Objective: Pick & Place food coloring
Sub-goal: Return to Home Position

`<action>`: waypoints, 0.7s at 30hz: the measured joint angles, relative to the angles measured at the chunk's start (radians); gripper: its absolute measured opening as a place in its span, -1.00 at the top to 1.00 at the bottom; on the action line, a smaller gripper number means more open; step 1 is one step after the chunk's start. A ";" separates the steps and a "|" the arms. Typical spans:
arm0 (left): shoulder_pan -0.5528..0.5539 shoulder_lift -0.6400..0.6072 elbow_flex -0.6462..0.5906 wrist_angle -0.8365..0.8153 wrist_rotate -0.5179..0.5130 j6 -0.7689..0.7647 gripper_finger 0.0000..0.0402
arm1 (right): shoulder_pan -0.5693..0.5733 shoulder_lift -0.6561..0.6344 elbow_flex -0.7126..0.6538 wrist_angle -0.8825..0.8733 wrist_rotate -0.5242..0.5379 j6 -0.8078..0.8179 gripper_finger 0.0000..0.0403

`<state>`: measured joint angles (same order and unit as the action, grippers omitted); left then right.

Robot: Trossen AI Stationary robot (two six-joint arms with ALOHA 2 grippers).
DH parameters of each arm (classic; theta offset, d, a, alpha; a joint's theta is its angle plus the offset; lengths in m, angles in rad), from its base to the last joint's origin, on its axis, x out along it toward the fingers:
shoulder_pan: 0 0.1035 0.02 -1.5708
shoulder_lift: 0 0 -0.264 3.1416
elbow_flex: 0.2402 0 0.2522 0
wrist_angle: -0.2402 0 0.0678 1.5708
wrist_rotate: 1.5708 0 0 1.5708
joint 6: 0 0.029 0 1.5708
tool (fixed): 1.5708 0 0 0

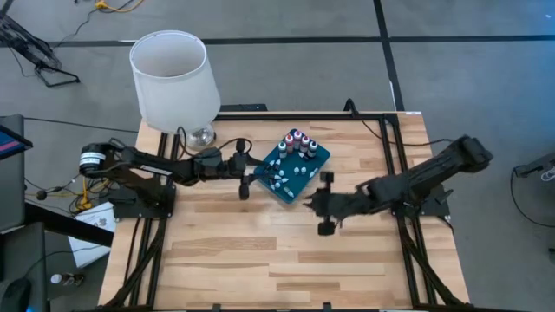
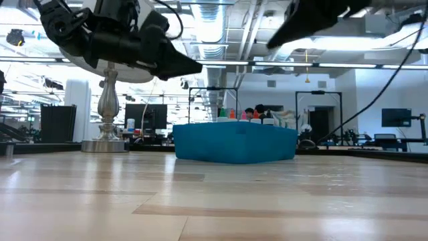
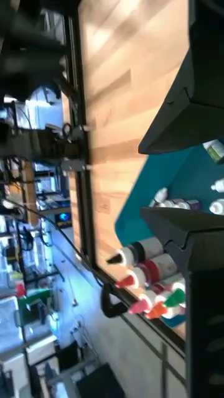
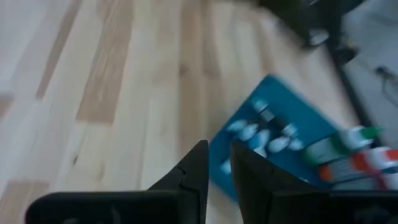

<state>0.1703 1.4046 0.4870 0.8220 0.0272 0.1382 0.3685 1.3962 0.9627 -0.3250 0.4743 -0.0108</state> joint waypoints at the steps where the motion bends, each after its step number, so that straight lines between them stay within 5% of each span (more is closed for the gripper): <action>1: 0.000 -0.013 0.000 -0.012 0.004 0.008 0.29 | -0.010 -0.038 -0.022 0.027 0.000 -0.012 0.71; 12: 0.000 -0.216 -0.007 -0.256 -0.009 0.075 0.29 | -0.122 -0.378 -0.316 0.251 -0.002 -0.017 0.71; 21: 0.025 -0.337 -0.175 -0.097 -0.014 0.028 0.29 | -0.208 -0.548 -0.513 0.425 -0.065 -0.022 0.71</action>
<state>0.1956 1.0677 0.3118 0.7254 0.0131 0.1660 0.1607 0.8485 0.4496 0.0998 0.4095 -0.0332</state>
